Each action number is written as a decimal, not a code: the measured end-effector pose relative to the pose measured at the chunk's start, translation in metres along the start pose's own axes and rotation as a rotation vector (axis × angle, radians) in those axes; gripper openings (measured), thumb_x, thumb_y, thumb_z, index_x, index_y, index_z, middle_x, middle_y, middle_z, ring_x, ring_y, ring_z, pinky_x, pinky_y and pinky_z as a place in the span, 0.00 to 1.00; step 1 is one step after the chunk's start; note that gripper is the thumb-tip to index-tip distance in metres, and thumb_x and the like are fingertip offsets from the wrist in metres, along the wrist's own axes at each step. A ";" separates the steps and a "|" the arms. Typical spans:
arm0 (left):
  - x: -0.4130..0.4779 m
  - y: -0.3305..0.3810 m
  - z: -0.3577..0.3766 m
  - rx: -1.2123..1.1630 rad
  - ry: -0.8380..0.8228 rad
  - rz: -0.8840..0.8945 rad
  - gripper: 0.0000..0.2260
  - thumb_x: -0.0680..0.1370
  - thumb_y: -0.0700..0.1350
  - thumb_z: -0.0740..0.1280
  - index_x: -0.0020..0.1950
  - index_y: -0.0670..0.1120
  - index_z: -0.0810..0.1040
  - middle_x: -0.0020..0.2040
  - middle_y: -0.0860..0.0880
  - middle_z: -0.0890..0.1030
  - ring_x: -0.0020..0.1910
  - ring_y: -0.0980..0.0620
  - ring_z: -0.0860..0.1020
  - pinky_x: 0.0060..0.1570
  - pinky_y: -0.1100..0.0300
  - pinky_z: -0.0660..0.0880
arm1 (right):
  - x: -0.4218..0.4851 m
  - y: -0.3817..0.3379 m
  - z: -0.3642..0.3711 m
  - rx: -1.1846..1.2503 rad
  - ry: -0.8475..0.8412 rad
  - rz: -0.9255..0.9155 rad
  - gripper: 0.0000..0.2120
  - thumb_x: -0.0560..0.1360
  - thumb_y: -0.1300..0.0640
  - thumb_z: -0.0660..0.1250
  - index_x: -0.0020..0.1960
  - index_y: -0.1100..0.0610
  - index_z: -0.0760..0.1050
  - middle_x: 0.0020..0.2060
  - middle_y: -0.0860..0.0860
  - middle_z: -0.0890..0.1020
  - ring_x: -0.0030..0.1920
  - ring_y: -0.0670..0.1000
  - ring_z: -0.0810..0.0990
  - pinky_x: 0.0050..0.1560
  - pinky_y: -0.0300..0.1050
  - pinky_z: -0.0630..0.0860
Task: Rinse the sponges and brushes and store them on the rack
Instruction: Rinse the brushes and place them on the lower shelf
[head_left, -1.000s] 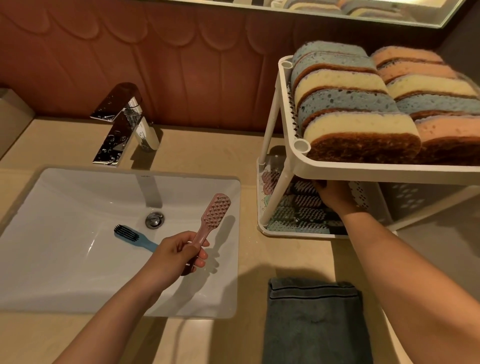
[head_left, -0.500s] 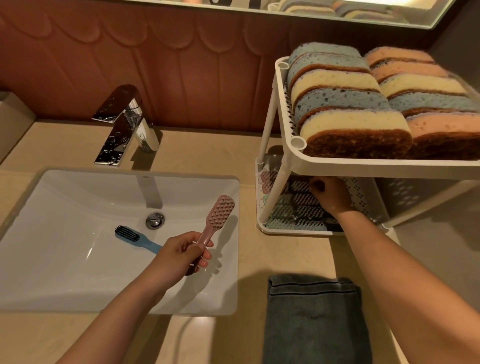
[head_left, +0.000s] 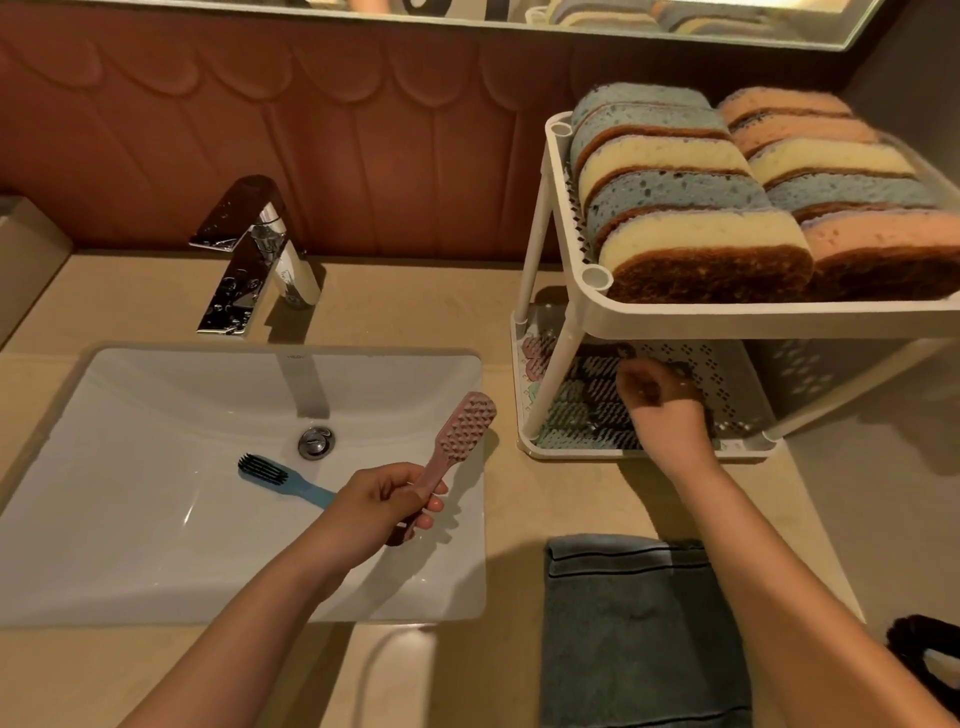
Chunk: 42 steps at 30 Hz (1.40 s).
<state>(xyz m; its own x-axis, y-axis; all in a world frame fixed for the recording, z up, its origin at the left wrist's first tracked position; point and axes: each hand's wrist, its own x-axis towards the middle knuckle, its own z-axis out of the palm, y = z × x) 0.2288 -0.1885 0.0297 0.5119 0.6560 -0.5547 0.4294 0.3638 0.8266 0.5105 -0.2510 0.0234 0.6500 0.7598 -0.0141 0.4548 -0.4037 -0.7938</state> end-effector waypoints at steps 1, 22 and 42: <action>-0.001 0.000 0.000 0.010 -0.023 0.006 0.09 0.80 0.39 0.61 0.49 0.41 0.80 0.40 0.49 0.81 0.35 0.57 0.77 0.32 0.68 0.71 | -0.019 -0.010 0.001 0.090 -0.026 0.021 0.05 0.76 0.61 0.63 0.49 0.54 0.77 0.43 0.50 0.80 0.44 0.47 0.76 0.44 0.37 0.72; 0.039 0.064 0.070 0.488 0.080 0.423 0.22 0.76 0.48 0.66 0.68 0.48 0.63 0.65 0.50 0.70 0.63 0.51 0.70 0.58 0.57 0.69 | -0.076 -0.022 -0.002 0.829 -0.004 0.424 0.13 0.79 0.58 0.58 0.61 0.48 0.61 0.48 0.49 0.78 0.47 0.50 0.78 0.56 0.52 0.75; 0.080 0.056 0.065 0.809 0.230 0.933 0.22 0.75 0.60 0.52 0.47 0.44 0.76 0.35 0.47 0.83 0.36 0.43 0.82 0.31 0.58 0.70 | 0.053 0.004 -0.031 -0.114 -0.202 0.189 0.21 0.77 0.51 0.62 0.66 0.60 0.70 0.65 0.57 0.74 0.65 0.57 0.71 0.62 0.47 0.67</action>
<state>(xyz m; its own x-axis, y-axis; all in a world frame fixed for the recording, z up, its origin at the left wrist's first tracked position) 0.3416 -0.1587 0.0256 0.7594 0.5742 0.3059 0.3482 -0.7560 0.5543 0.5656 -0.2287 0.0383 0.6005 0.7470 -0.2851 0.4101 -0.5939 -0.6922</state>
